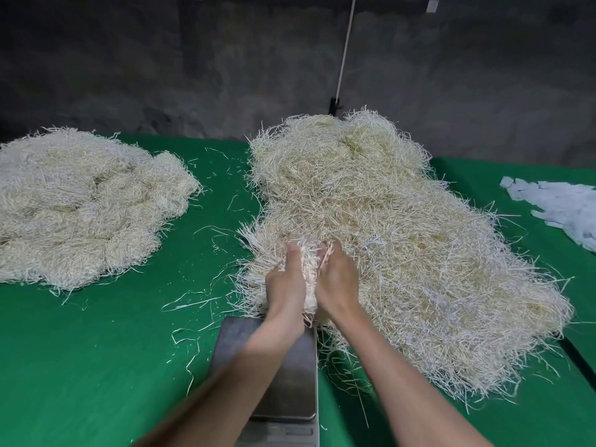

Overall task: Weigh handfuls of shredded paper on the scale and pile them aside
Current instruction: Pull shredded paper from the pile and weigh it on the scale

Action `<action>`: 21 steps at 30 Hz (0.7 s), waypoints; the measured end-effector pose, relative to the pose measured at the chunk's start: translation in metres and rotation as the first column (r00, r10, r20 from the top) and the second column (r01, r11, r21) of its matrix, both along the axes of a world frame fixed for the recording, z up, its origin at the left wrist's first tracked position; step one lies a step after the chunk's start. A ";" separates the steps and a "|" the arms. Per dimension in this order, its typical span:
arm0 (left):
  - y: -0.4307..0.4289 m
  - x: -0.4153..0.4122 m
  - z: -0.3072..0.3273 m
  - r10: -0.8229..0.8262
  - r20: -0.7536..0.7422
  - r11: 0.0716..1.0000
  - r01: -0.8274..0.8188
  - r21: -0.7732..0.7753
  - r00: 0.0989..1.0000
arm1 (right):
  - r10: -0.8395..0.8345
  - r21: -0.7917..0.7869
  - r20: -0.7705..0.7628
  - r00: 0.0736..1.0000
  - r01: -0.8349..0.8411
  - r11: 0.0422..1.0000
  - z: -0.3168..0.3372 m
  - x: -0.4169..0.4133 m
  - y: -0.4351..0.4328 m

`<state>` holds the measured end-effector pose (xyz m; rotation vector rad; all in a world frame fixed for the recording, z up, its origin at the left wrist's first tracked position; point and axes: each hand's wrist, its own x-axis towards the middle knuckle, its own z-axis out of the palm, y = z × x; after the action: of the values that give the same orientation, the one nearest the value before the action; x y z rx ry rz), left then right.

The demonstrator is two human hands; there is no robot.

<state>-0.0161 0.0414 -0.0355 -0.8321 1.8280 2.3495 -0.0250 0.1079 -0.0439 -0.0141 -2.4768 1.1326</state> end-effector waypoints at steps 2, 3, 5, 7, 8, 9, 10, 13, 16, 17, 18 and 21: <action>-0.009 -0.010 0.004 -0.001 -0.062 0.999 0.003 0.033 0.998 | -0.028 -0.037 -0.104 0.994 0.025 0.999 -0.005 0.012 -0.010; -0.015 -0.017 0.008 0.034 -0.097 0.998 -0.027 0.064 0.995 | -0.006 -0.042 -0.113 0.994 0.001 0.999 -0.006 0.023 -0.020; -0.020 -0.022 0.008 0.097 -0.089 0.992 -0.089 0.094 0.991 | 0.048 -0.043 -0.075 0.996 -0.052 0.998 -0.012 0.028 -0.030; -0.017 -0.014 0.003 0.028 -0.046 0.993 -0.023 0.117 0.999 | 0.094 -0.199 0.058 0.994 -0.081 0.977 -0.005 0.017 -0.019; -0.015 -0.011 -0.001 0.004 -0.027 0.997 -0.002 0.074 1.000 | 0.138 -0.307 0.139 0.981 -0.090 0.947 0.000 0.013 -0.010; -0.015 -0.009 0.000 0.007 -0.033 1.000 -0.006 0.026 0.999 | 0.208 -0.419 0.197 0.958 -0.110 0.902 0.001 0.012 -0.001; -0.019 -0.011 0.000 0.024 -0.076 0.999 -0.026 -0.031 0.997 | 0.290 -0.545 0.206 0.935 -0.137 0.827 0.001 0.013 0.006; -0.032 -0.018 0.003 0.014 -0.223 0.991 -0.044 -0.130 0.975 | 0.415 -0.797 0.000 0.910 -0.250 0.549 0.001 0.028 0.022; -0.026 -0.008 -0.004 -0.196 -0.308 0.912 0.057 -0.406 0.931 | 0.472 -0.661 -0.006 0.882 -0.358 0.660 0.011 0.030 0.016; -0.020 -0.003 -0.005 -0.263 -0.321 0.878 0.087 -0.471 0.910 | 0.447 -0.533 0.033 0.894 -0.362 0.765 0.015 0.028 0.009; -0.014 -0.001 -0.004 -0.301 -0.326 0.862 0.110 -0.495 0.896 | 0.390 -0.409 0.047 0.919 -0.339 0.847 0.018 0.024 0.003; -0.011 0.003 0.005 -0.281 -0.364 0.919 0.141 -0.367 0.888 | 0.220 -0.412 0.014 0.975 -0.195 0.890 0.018 0.011 -0.002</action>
<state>-0.0136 0.0306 -0.0303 -0.1223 2.3807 2.2287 -0.0144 0.1061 -0.0254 0.0999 -2.2836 1.7515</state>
